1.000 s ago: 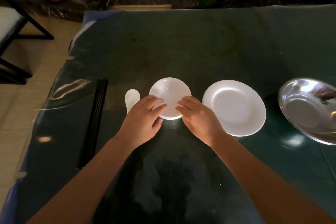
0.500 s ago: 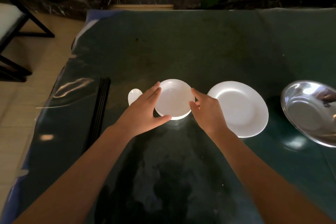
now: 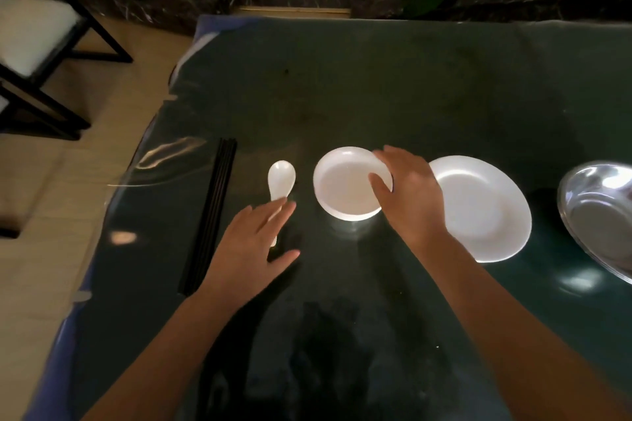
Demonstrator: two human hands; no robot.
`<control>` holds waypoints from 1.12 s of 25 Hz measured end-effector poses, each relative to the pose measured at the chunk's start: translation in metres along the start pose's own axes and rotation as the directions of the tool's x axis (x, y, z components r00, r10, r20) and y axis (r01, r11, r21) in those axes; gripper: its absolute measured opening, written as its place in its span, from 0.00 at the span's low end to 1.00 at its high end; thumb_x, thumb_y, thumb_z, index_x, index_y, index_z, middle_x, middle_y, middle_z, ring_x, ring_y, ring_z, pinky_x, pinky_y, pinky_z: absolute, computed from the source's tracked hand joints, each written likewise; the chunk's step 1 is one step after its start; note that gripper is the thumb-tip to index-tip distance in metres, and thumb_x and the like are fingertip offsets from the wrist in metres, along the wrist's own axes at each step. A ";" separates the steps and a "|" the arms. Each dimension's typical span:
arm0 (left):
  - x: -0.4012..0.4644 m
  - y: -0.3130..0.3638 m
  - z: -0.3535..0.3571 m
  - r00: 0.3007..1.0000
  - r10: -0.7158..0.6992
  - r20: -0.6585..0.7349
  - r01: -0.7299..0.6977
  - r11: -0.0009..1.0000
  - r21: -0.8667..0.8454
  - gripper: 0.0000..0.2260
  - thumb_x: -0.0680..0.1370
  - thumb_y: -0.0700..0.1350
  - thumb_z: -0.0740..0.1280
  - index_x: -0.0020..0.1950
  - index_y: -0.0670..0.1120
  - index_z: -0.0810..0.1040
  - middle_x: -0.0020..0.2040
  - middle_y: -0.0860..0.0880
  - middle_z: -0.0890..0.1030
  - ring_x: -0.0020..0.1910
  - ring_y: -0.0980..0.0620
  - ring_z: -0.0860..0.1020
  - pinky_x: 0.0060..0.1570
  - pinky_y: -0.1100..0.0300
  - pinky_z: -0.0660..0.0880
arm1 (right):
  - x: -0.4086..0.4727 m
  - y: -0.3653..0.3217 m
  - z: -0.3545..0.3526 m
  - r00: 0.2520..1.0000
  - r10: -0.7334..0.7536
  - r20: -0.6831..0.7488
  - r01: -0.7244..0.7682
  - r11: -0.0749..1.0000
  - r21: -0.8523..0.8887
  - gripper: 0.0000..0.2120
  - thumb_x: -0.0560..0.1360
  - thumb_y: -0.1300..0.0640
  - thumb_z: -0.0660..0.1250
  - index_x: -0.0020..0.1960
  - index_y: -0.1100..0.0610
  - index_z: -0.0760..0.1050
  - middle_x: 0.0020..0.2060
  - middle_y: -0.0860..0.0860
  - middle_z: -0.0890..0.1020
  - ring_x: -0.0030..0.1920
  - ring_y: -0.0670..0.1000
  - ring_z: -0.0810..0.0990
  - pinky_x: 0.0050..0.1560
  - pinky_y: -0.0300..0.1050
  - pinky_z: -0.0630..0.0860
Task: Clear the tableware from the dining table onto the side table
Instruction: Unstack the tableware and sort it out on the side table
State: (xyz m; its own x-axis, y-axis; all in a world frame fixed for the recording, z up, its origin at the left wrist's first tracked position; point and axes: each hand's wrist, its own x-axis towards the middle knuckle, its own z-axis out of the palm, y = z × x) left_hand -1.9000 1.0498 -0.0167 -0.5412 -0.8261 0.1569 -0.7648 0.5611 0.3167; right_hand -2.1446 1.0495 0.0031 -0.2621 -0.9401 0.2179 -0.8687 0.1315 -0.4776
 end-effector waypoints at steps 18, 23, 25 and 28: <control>-0.003 -0.037 0.010 0.991 0.129 -0.019 -0.129 0.991 0.022 0.08 0.68 0.38 0.74 0.46 0.42 0.81 0.46 0.46 0.82 0.43 0.51 0.81 0.39 0.58 0.80 | 0.111 -0.091 0.090 0.664 -0.223 0.713 0.271 0.961 0.048 0.11 0.72 0.63 0.64 0.51 0.56 0.81 0.46 0.53 0.83 0.42 0.50 0.79 0.39 0.37 0.70; 0.006 -0.041 0.012 0.995 0.098 -0.032 -0.097 0.995 0.031 0.09 0.68 0.38 0.74 0.47 0.42 0.81 0.47 0.46 0.82 0.45 0.50 0.81 0.37 0.58 0.79 | 0.120 -0.093 0.097 0.699 -0.212 0.683 0.227 0.971 0.069 0.11 0.73 0.63 0.64 0.51 0.56 0.81 0.46 0.53 0.83 0.39 0.48 0.78 0.34 0.33 0.67; 0.016 -0.046 0.011 0.996 0.085 -0.022 -0.084 0.995 0.045 0.10 0.67 0.37 0.74 0.47 0.42 0.81 0.47 0.46 0.82 0.46 0.49 0.81 0.37 0.58 0.79 | 0.127 -0.095 0.099 0.736 -0.199 0.647 0.215 0.975 0.055 0.11 0.74 0.63 0.64 0.53 0.56 0.81 0.49 0.53 0.83 0.41 0.49 0.77 0.38 0.36 0.69; 0.023 -0.052 0.009 0.998 0.059 -0.006 -0.058 0.998 0.040 0.10 0.68 0.37 0.74 0.48 0.41 0.81 0.49 0.45 0.82 0.47 0.48 0.81 0.38 0.57 0.80 | 0.134 -0.095 0.102 0.753 -0.178 0.633 0.200 0.979 0.038 0.11 0.74 0.62 0.64 0.53 0.56 0.81 0.50 0.54 0.83 0.40 0.48 0.77 0.39 0.37 0.70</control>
State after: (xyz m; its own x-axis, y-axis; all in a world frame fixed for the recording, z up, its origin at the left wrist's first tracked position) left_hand -1.8759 1.0023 -0.0378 -0.5829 -0.7921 0.1811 -0.7451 0.6100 0.2698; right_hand -2.0547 0.8794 -0.0090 0.2236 -0.9306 -0.2897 -0.8870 -0.0710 -0.4564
